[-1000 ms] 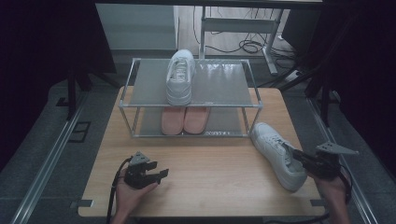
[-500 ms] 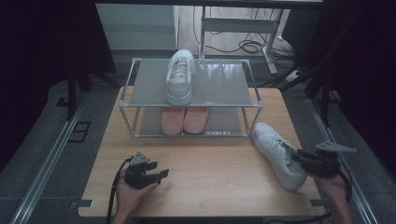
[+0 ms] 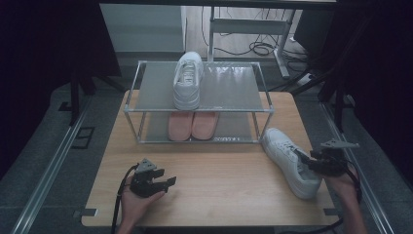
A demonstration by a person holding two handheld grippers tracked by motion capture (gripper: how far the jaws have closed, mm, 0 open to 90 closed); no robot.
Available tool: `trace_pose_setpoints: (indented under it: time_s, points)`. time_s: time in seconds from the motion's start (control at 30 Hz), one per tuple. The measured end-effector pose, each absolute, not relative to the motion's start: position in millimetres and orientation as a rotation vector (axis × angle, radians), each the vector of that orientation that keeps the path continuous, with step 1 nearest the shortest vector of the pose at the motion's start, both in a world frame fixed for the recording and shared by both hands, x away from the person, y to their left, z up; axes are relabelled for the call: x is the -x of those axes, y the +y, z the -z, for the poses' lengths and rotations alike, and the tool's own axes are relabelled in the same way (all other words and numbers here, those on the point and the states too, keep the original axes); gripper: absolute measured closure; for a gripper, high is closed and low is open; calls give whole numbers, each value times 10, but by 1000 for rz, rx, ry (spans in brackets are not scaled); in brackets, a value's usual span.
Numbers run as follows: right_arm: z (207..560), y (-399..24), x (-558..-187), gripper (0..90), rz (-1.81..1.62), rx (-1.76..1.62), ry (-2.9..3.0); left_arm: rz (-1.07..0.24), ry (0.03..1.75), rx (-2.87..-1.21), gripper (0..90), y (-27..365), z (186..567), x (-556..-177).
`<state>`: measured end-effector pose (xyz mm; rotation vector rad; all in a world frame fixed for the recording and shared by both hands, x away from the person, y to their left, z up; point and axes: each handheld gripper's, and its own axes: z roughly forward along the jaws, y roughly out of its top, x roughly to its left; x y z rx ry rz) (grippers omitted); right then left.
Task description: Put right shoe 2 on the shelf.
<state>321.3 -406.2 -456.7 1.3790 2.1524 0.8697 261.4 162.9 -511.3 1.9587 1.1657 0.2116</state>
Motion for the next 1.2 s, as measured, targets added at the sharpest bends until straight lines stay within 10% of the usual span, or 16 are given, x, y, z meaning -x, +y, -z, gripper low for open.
trace_pose_setpoints:
  time_s: [0.5, 1.2]
  points:
    - [4666, -3961, -3383, 805, -753, -1375, 2178, -212, 1167, -1955, 394, 1636, 5122, -2617]
    - [4548, -4107, -2972, 826, -1093, -1443, 2038, -212, 1168, -1958, 394, 1625, 5121, -2618]
